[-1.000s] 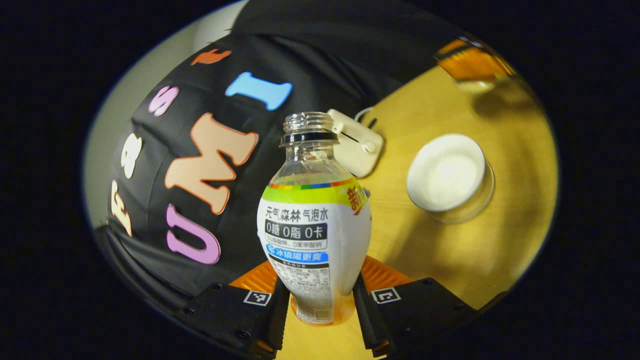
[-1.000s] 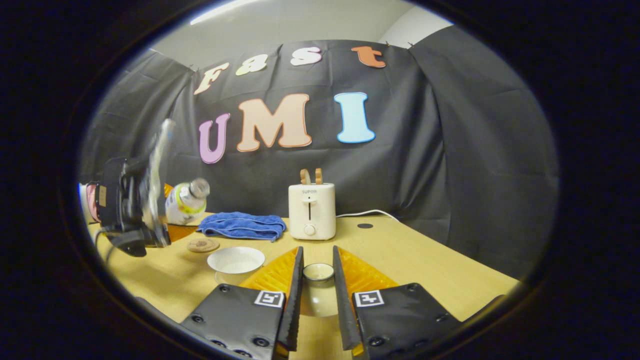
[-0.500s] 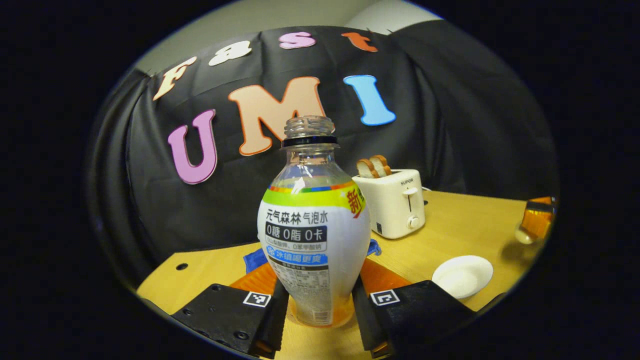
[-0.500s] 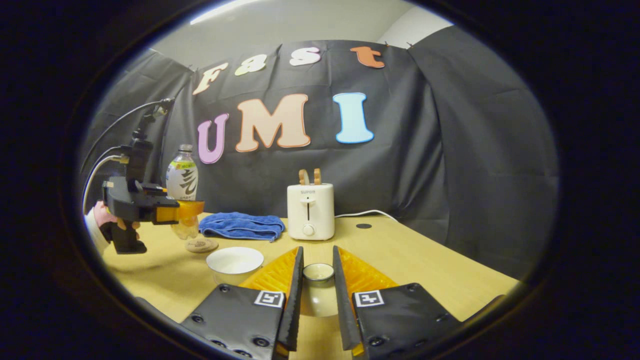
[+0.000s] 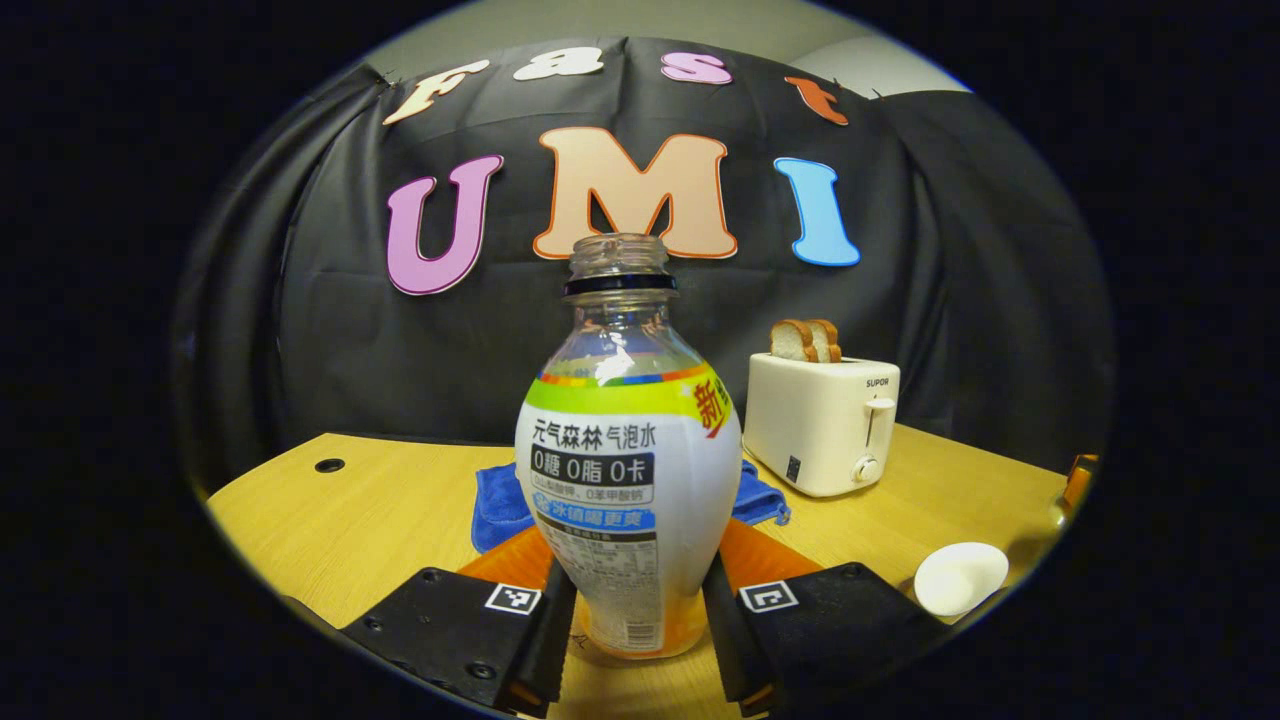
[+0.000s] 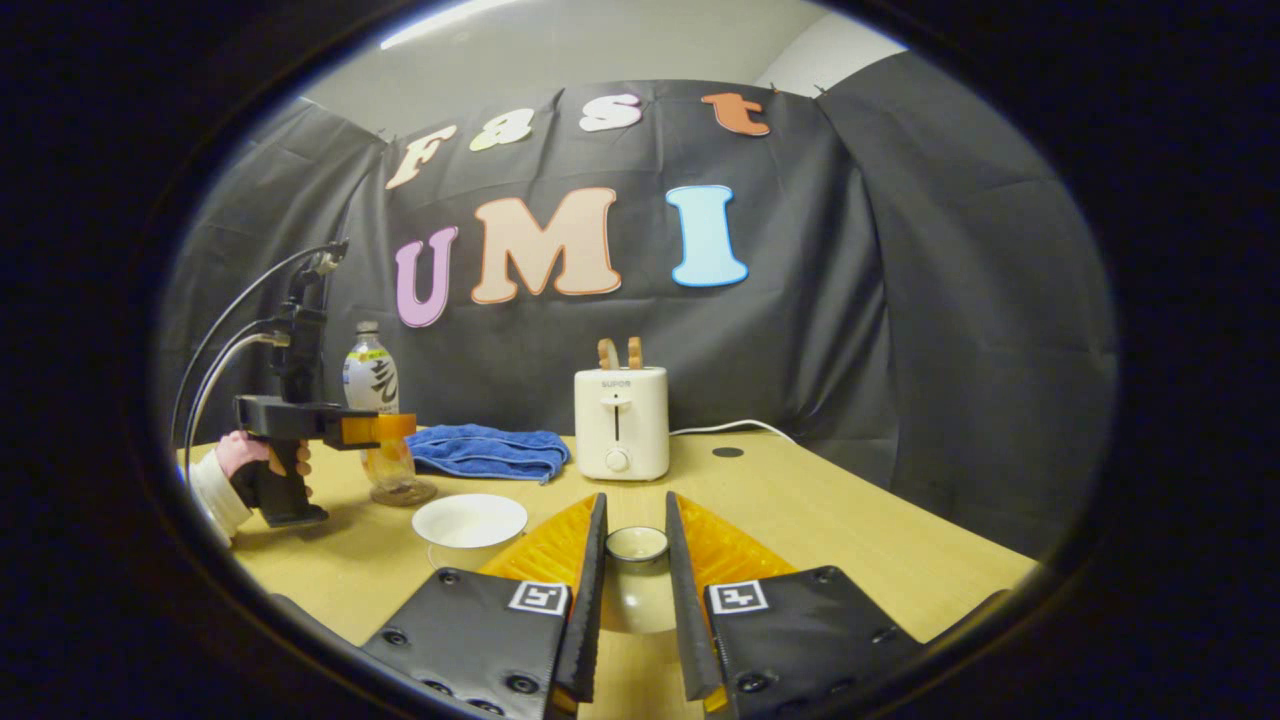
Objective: Open the teacup lid with one hand, grasp the water bottle and pour water into the teacup with the other hand; after pouring, place the water bottle on the coaster and then close the teacup lid.
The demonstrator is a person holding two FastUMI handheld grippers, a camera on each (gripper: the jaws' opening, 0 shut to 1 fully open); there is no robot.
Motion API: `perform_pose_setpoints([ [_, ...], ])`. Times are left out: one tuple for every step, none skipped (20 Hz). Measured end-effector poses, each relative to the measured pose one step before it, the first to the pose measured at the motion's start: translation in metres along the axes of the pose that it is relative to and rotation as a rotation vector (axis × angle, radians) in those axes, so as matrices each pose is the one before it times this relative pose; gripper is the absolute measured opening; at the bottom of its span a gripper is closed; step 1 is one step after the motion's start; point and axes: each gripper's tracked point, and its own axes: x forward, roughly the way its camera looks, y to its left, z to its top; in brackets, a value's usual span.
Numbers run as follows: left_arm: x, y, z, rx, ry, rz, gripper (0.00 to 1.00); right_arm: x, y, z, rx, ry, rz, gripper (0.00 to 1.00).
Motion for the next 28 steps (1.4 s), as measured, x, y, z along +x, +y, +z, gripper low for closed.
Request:
perform_pose_setpoints([
  [0.00199,0.00321,-0.00188,0.00703,0.00492,0.01153,0.57,0.00017,-0.00018,0.00005,0.00027,-0.00047,-0.00108,0.38],
  [0.00112,0.00188,-0.00172,0.00303,0.00218,0.00427,0.57,-0.00002,-0.00047,-0.00014,-0.00017,-0.00086,-0.0041,0.38],
  [0.00065,0.0002,-0.00103,0.00067,0.00264,0.0022,0.57,0.00013,-0.00057,0.00027,-0.00015,0.0,-0.00175,0.38],
  [0.00127,-0.00021,-0.00177,-0.00053,0.00447,-0.0025,0.58,0.00033,0.00016,-0.00056,0.00029,0.00007,-0.0003,0.38],
  [0.0004,-0.00091,-0.00344,-0.00069,0.00646,-0.00426,0.58,-0.00007,-0.00017,0.00023,-0.00041,0.00005,-0.00056,0.37],
  [0.00046,-0.00026,-0.0025,-0.0006,0.0067,-0.00044,0.58,-0.00017,-0.00033,-0.00014,0.00032,0.00013,-0.00089,0.37],
  [-0.00051,0.00049,-0.00055,-0.00074,0.00408,-0.00009,0.58,-0.00013,0.00043,0.00073,0.00011,-0.00032,-0.00018,0.37],
  [-0.00168,0.00005,0.0027,0.00002,-0.00495,-0.00086,0.6,-0.00002,0.0003,-0.00042,-0.00042,0.00049,0.00017,0.37],
  [0.00245,-0.00002,-0.0039,0.00239,0.00543,-0.00024,0.6,0.00019,-0.00031,0.00035,0.0006,-0.00001,-0.00014,0.37],
  [-0.00035,0.0,-0.00112,-0.0023,0.002,-0.00099,0.62,-0.00006,-0.00004,-0.00013,-0.0003,-0.0002,0.00005,0.37],
  [0.00042,-0.00011,-0.001,-0.00742,-0.00131,-0.00259,0.63,-0.00008,0.00024,0.00004,0.00009,0.00037,-0.00003,0.37],
  [0.00008,-0.00119,-0.00242,-0.00327,0.00804,-0.004,0.64,-0.0001,-0.00035,-0.00025,0.00033,-0.0002,0.00002,0.36],
  [0.00085,-0.00085,-0.00222,0.00374,0.00065,0.00116,0.65,-0.0001,-0.00002,0.00086,-0.00044,-0.00032,0.00031,0.36],
  [-0.00009,0.00035,0.00109,0.00228,0.00552,-0.00209,0.67,0.0001,0.00032,-0.00068,0.00093,0.00036,-0.00028,0.36],
  [-0.0006,0.00061,-0.00015,-0.00115,-0.00046,0.00016,0.67,-0.00016,-0.00023,0.00046,-0.00083,0.00015,0.0003,0.36],
  [-0.00093,0.00019,0.00214,-0.00275,-0.00202,-0.00078,0.71,-0.00002,0.00013,-0.00038,0.00038,-0.00037,-0.00021,0.36],
  [-0.00075,-0.00014,-0.0014,-0.00443,-0.00261,-0.00295,0.75,0.0004,0.00021,0.00001,0.00025,0.00056,-0.00003,0.36],
  [-0.00089,-0.00018,0.00044,-0.00411,-0.00229,-0.00156,0.83,-0.00054,-0.00004,-0.00023,-0.00078,-0.00014,0.0002,0.37],
  [-0.00065,0.00101,0.00134,0.00123,-0.01066,0.00439,0.85,0.00004,-0.00018,0.00027,0.00061,0.00001,-0.00014,0.37],
  [-0.00285,-0.0006,0.00138,0.00499,-0.0076,0.0035,0.86,-0.00007,0.00009,-0.00013,-0.00044,0.0004,0.00016,0.38],
  [-0.00267,-0.00051,-0.00027,0.00872,-0.0039,-0.0014,0.87,-0.00022,0.00006,0.00038,-0.00028,-0.00012,0.00003,0.38],
  [-0.00434,-0.00164,0.00023,0.00641,-0.00472,-0.00209,0.87,0.00019,-0.00027,-0.00045,0.00049,0.00032,0.00003,0.38],
  [-0.00389,-0.00036,0.00135,0.00451,-0.01051,-0.00427,0.87,-0.00022,0.00011,0.00046,-0.00047,0.0,0.00021,0.38],
  [-0.00495,-0.00135,0.00108,0.00132,-0.00795,-0.00707,0.87,0.00008,0.00005,0.00007,0.00015,-0.00021,-0.00016,0.38],
  [-0.00531,0.00091,0.00146,-0.00381,-0.01111,0.00042,0.87,0.00024,-0.00012,0.00006,-0.00038,0.00046,0.00005,0.38],
  [-0.0052,0.00027,0.00098,-0.00523,-0.006,-0.00414,0.87,-0.00033,-0.0001,0.00015,-0.00003,-0.00079,-0.00315,0.38],
  [-0.00521,-0.00054,-0.00148,-0.00363,-0.002,-0.0019,0.87,0.00034,-0.00001,0.00027,-0.00038,-0.00051,-0.0016,0.38],
  [-0.00533,0.00066,-0.00006,-0.00062,-0.00304,0.00001,0.87,0.00021,0.00137,-0.00012,0.00016,0.00013,0.00236,0.38],
])
